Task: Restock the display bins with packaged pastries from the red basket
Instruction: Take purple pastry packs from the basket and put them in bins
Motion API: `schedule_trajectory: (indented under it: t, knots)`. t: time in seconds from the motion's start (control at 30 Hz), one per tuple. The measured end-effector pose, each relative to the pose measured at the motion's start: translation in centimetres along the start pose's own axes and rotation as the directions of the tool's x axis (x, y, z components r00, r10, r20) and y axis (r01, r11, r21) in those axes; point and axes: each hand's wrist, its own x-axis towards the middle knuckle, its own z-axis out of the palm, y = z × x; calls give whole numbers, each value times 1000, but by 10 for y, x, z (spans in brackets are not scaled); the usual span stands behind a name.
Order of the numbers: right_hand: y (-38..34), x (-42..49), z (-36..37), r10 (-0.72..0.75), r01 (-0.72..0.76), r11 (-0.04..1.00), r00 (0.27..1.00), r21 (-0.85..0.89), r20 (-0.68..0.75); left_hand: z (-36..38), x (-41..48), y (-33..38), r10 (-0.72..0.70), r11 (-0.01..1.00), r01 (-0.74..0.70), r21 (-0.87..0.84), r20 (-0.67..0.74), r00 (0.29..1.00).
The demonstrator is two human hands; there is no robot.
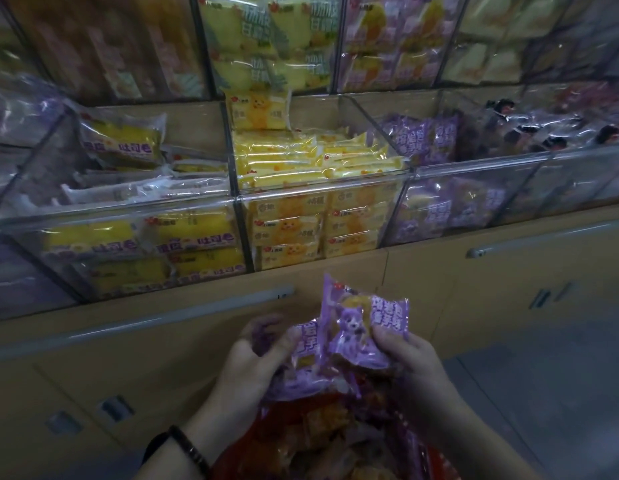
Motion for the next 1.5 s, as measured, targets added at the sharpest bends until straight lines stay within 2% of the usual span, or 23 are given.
schedule_trajectory:
  t: [0.07,0.2,0.27,0.33,0.4,0.47,0.5,0.6,0.67,0.7,0.77,0.8,0.9,1.03,1.13,1.2,1.3,1.4,1.5]
  knots:
    - [-3,-5,0,-82,77,992,996,-98,-40,6,-5,9,5,999,-2,-49,68,998]
    - [-27,-20,3,-248,225,946,966,-233,-74,29,-15,41,137,982,-159,104,198,971]
    - [-47,-26,2,-352,319,912,932,-257,-91,43,-15,60,187,972,-211,99,205,961]
    - [-68,-30,1,-489,439,835,868,-332,-83,60,-16,81,249,952,-281,125,220,943]
    - [-92,-34,-2,-661,544,666,748,-510,-65,77,-16,103,315,926,-350,139,221,923]
    - [-121,-37,-10,-796,567,383,603,-729,52,92,-17,127,414,880,-447,161,203,887]
    - [-137,-39,-13,-819,550,245,558,-798,133,99,-19,141,449,860,-483,165,207,869]
    - [-185,-45,-13,-783,489,-79,509,-869,358,121,-17,174,532,799,-577,172,245,810]
    - [-209,-43,-10,-721,384,-260,534,-886,443,134,-14,195,596,737,-646,200,259,760]
    - [-221,-40,-10,-701,344,-301,553,-890,451,142,-12,205,633,688,-687,236,270,726]
    - [-246,-29,-11,-707,323,-299,558,-898,436,157,-4,224,694,593,-760,265,311,649]
    - [-259,-21,-13,-720,322,-292,546,-901,429,165,3,234,702,579,-775,255,327,632]
    - [-295,9,-22,-748,298,-278,529,-913,400,182,35,262,654,621,-746,241,364,663]
    - [-332,51,-26,-743,300,-247,553,-922,379,189,92,294,581,630,-721,288,442,684]
    - [-351,80,-26,-748,267,-236,564,-935,349,191,132,304,542,715,-663,220,424,725]
    - [-355,99,-31,-741,188,-299,572,-936,352,187,157,303,537,773,-614,160,350,767]
    - [-353,126,-43,-678,54,-442,633,-895,373,179,192,288,533,828,-559,56,232,813]
    - [-356,158,-58,-600,10,-519,708,-855,372,172,216,273,536,838,-546,-10,210,818]
    - [-358,184,-66,-482,25,-650,759,-759,438,171,223,274,571,808,-589,-7,250,782]
